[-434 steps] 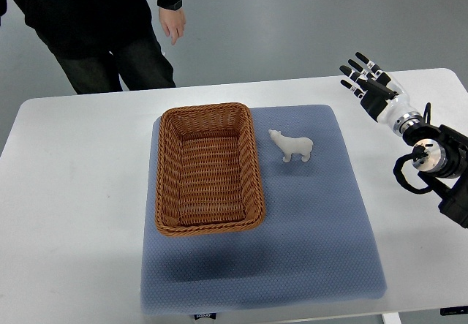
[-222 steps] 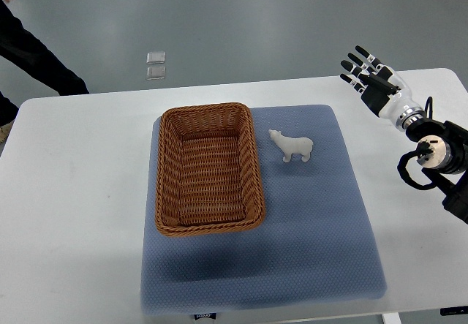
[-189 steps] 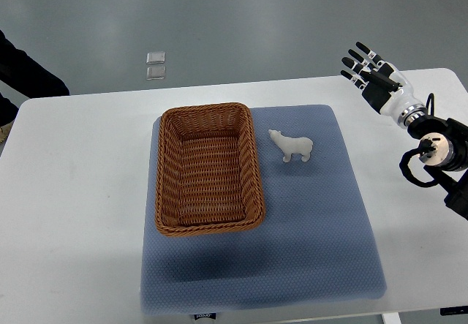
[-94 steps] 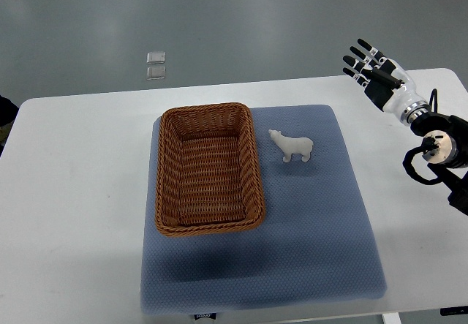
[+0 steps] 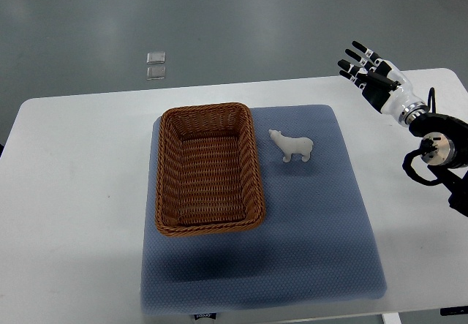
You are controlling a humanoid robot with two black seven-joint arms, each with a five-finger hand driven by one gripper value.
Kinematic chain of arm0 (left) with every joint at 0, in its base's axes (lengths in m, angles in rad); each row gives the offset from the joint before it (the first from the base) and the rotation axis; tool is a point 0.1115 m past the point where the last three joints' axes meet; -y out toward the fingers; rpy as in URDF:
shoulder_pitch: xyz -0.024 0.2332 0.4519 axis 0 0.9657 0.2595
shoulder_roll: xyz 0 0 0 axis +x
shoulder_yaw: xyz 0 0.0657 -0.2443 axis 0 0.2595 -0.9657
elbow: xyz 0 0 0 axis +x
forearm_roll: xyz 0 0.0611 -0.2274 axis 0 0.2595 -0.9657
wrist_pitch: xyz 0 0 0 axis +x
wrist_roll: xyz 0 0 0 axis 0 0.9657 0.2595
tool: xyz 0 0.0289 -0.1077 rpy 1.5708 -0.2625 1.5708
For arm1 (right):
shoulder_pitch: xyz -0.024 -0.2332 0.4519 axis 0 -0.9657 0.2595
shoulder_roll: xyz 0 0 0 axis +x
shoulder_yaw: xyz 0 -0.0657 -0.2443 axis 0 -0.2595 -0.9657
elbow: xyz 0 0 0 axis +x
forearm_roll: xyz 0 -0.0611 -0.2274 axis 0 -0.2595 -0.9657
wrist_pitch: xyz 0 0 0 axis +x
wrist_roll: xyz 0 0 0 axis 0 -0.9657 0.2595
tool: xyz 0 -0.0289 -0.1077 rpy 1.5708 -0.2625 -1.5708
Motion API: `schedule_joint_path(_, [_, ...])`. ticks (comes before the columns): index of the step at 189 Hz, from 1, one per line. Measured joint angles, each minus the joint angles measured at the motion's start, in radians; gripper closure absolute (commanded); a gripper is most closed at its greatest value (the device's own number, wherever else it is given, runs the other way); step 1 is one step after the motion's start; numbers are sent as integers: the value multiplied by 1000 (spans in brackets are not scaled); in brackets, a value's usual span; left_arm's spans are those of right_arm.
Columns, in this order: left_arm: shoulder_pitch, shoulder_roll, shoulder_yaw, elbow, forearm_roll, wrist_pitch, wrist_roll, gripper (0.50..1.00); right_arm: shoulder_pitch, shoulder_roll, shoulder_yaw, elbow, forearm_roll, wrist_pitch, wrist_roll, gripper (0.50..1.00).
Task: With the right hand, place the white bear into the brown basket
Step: 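Reach the right hand down to the white polar bear figurine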
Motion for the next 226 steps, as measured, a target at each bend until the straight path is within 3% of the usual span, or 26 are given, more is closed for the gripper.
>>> schedule_joint_path(63, [0,0,0,0,0,0,0,500,6,-19,-10,12,-183,57,2,576])
schedule_joint_path(121, [0,0,0,0,0,0,0,500,25,-61,-16,58,-599,120,83,576])
schedule_joint_path(190, [0,0,0,0,0,0,0,500,26,-90,-62,173,-1131,108,109,589])
schedule_joint_path(226, [0,0,0,0,0,0,0,500,26,-90,-96,200,-1270,56,99,603])
